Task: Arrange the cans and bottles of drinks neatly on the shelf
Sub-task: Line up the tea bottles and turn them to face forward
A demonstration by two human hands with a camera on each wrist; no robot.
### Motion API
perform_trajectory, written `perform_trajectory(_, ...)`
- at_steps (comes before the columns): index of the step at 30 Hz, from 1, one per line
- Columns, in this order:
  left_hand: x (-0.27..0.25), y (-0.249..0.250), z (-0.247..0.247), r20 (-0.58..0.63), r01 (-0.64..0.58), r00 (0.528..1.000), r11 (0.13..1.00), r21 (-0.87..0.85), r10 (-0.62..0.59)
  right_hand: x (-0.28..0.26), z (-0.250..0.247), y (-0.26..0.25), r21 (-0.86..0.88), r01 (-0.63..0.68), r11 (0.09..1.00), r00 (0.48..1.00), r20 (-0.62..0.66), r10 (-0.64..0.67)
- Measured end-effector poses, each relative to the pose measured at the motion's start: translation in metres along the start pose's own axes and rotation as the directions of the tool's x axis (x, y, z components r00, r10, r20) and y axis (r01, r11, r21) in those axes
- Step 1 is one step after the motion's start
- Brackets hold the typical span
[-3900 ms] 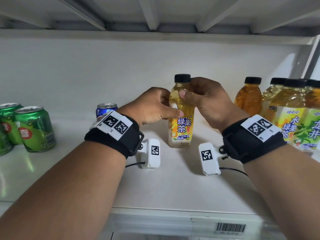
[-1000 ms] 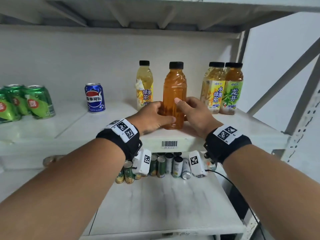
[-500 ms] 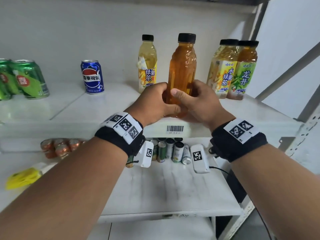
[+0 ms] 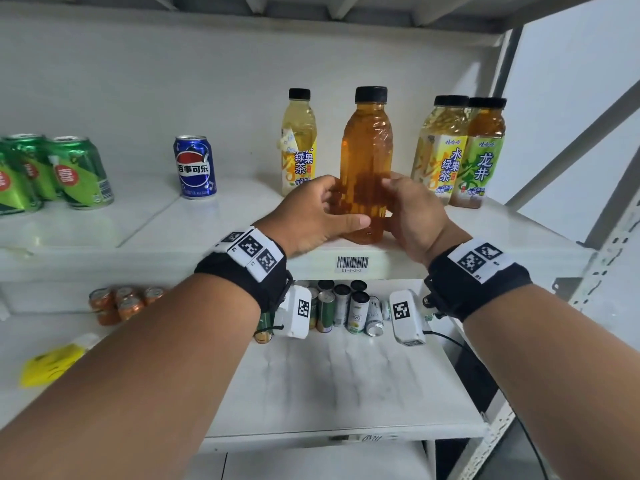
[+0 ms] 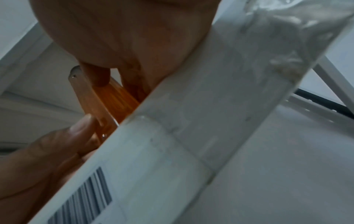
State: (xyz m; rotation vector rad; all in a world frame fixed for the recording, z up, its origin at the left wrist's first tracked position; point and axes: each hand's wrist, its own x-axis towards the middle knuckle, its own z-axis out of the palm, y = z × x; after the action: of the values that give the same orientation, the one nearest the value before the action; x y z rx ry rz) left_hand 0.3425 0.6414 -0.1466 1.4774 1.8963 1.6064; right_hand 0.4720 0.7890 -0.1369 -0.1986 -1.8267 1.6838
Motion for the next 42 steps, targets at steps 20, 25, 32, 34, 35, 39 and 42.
perform_trajectory(20,0.031,0.084,-0.049,-0.04,-0.028,0.997,0.842,0.539,0.059,0.033,0.033,-0.103,-0.657,0.241,0.714,0.925,-0.068,-0.375)
perform_trajectory(25,0.055,0.102,-0.077,-0.001,-0.026,0.999,0.803,0.595,0.034,0.069,0.031,-0.112,-0.738,0.278,0.615,0.911,-0.002,-0.413)
perform_trajectory(32,0.105,0.106,-0.106,-0.07,-0.031,0.982,0.514,0.857,0.175,0.129,0.031,-0.12,-0.839,0.396,0.373,0.879,0.229,-0.419)
perform_trajectory(34,0.119,0.103,-0.111,-0.116,-0.013,0.963,0.472,0.881,0.243,0.146,0.032,-0.117,-0.851,0.422,0.311,0.87,0.285,-0.402)
perform_trajectory(35,0.126,0.1,-0.114,-0.141,0.002,0.955,0.472,0.882,0.259,0.153,0.032,-0.114,-0.852,0.43,0.297,0.868,0.3,-0.396)
perform_trajectory(39,0.149,0.091,-0.124,-0.192,0.074,0.961,0.481,0.874,0.2,0.184,0.034,-0.104,-0.849,0.453,0.27,0.859,0.336,-0.386)
perform_trajectory(42,0.161,0.085,-0.126,-0.188,0.099,0.97,0.46,0.882,0.153,0.204,0.035,-0.1,-0.848,0.445,0.289,0.876,0.344,-0.34)
